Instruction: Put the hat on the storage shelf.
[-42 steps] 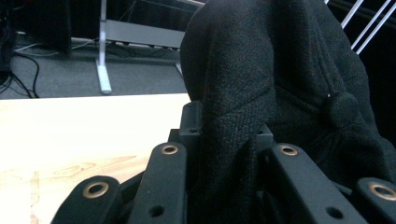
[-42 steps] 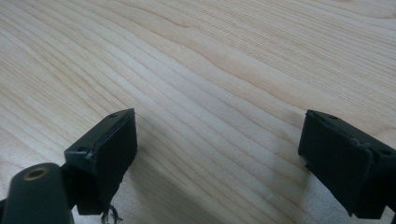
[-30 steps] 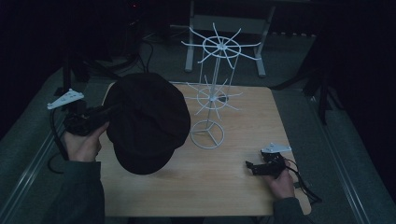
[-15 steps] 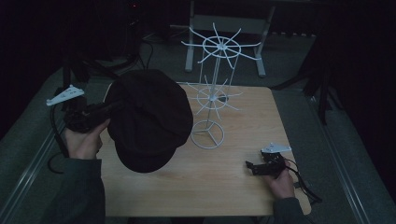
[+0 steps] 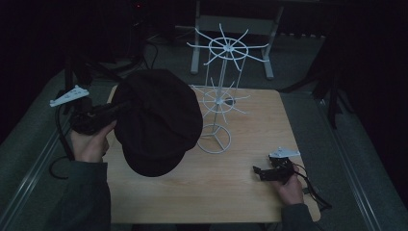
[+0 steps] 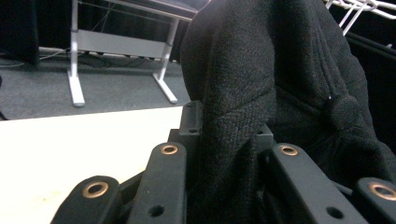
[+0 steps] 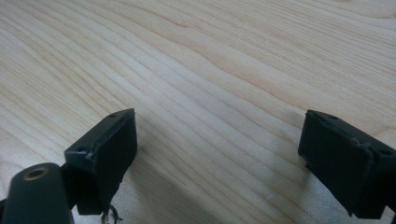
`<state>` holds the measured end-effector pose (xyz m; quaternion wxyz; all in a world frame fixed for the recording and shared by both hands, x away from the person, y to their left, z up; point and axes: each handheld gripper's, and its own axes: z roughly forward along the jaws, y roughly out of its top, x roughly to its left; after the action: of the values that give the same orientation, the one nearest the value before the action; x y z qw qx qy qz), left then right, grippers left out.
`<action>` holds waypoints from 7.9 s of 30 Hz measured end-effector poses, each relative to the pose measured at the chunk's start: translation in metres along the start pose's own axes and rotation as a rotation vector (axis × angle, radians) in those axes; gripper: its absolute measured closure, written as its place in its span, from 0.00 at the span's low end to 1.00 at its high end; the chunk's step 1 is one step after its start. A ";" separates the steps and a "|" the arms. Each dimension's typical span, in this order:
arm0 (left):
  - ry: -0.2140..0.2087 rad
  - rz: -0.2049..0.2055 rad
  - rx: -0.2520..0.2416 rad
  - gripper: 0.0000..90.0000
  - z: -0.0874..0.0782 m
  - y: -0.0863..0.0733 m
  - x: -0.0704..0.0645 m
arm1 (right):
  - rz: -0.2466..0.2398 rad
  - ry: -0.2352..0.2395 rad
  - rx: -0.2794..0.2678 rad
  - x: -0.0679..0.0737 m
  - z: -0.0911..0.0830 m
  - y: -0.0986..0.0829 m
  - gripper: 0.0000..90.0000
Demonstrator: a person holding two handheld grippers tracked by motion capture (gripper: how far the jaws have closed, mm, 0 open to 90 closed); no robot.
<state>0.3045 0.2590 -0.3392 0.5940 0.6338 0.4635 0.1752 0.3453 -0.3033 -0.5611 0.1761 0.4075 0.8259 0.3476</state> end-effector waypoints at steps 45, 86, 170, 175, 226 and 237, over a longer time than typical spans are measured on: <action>-0.110 -0.022 -0.062 0.84 0.001 0.014 -0.009 | 0.000 0.000 0.001 0.000 0.000 0.000 0.13; -0.197 -0.029 -0.103 0.84 0.011 0.033 -0.018 | 0.000 0.000 0.001 0.000 0.000 0.000 0.13; -0.267 -0.081 -0.161 0.84 0.059 0.063 -0.040 | 0.000 0.000 0.001 0.000 0.000 0.000 0.13; -0.240 -0.077 -0.136 0.84 0.072 0.061 -0.042 | 0.001 0.000 0.001 0.000 0.000 0.000 0.13; -0.075 -0.048 0.002 0.45 0.104 0.047 -0.041 | -0.001 0.000 0.000 0.000 0.000 0.000 0.13; -0.082 -0.001 -0.002 0.40 0.098 0.046 -0.042 | 0.000 0.001 0.000 0.000 0.000 0.000 0.13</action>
<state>0.3765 0.1736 -0.3064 0.6133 0.6397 0.4386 0.1493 0.3452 -0.3032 -0.5611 0.1758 0.4073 0.8261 0.3477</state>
